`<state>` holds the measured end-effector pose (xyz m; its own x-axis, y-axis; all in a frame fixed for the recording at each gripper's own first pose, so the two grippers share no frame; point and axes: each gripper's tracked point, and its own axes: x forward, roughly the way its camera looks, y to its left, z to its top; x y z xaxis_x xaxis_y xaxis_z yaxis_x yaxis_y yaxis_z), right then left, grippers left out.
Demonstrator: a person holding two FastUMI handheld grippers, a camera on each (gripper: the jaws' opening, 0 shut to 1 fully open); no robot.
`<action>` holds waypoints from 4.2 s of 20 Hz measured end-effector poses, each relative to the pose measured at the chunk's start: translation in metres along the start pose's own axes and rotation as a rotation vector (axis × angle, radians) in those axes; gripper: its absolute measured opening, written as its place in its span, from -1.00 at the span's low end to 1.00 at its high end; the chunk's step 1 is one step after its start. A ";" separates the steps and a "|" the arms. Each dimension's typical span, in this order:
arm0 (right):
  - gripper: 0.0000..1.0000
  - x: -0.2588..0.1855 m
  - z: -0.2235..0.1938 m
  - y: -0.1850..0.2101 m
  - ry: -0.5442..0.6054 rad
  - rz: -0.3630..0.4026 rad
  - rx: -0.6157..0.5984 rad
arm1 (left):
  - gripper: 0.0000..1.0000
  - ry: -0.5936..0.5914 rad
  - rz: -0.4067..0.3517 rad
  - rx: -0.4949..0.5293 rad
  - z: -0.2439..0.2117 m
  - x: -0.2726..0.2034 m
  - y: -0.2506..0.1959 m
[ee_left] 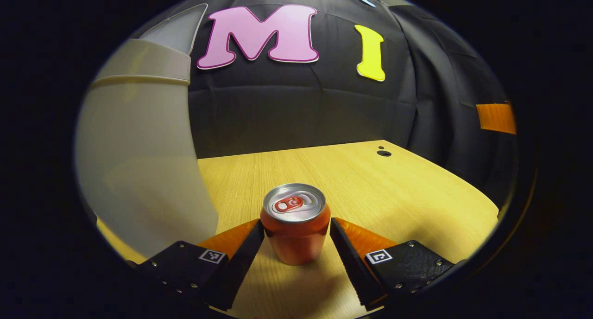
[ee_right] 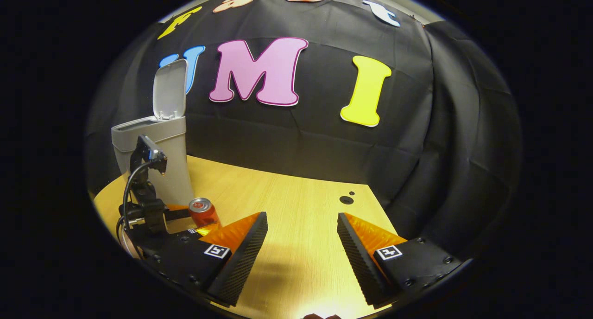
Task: Press the lid of the desktop garbage bin to open it, pick up the crumpled paper on the desktop and throw it into the bin, then pick up the pop can on the desktop and drop it into the bin, and finally close the garbage bin lid.
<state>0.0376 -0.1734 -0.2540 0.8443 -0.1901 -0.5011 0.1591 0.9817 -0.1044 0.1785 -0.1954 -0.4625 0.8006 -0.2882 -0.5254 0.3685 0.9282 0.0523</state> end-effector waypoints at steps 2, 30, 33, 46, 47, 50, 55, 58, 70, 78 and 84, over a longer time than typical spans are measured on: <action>0.96 0.003 -0.001 -0.002 0.006 -0.004 0.011 | 0.88 -0.007 -0.001 0.000 0.002 0.003 0.001; 0.96 -0.030 0.029 -0.024 -0.021 -0.079 0.084 | 0.70 -0.145 -0.080 -0.018 0.168 -0.079 0.001; 0.96 -0.040 0.044 -0.021 -0.036 -0.076 0.088 | 0.70 -0.205 -0.087 -0.037 0.210 -0.104 0.008; 0.96 -0.088 0.091 0.011 -0.127 -0.050 0.080 | 0.69 -0.391 0.061 0.049 0.304 -0.188 0.089; 0.96 -0.094 0.091 0.014 -0.137 -0.048 0.084 | 0.69 -0.392 0.075 0.048 0.303 -0.191 0.099; 0.96 -0.109 0.085 0.020 -0.135 -0.055 0.088 | 0.68 -0.383 0.119 0.043 0.294 -0.196 0.127; 0.96 -0.124 0.093 0.024 -0.150 -0.082 0.143 | 0.69 -0.351 0.184 -0.018 0.275 -0.187 0.177; 0.96 -0.124 0.093 0.025 -0.147 -0.082 0.116 | 0.69 -0.316 0.204 -0.012 0.264 -0.173 0.199; 0.96 -0.137 0.066 0.009 -0.082 -0.159 0.140 | 0.70 -0.219 0.237 -0.043 0.236 -0.144 0.233; 0.96 -0.133 0.058 0.018 -0.064 -0.146 0.140 | 0.72 -0.185 0.273 0.026 0.231 -0.137 0.243; 0.96 -0.129 0.055 0.018 -0.053 -0.148 0.138 | 0.86 -0.206 0.280 0.045 0.238 -0.146 0.247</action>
<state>-0.0401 -0.1308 -0.1436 0.8318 -0.3352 -0.4426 0.3489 0.9357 -0.0528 0.2658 0.0200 -0.1705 0.9506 -0.0694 -0.3027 0.1375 0.9680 0.2100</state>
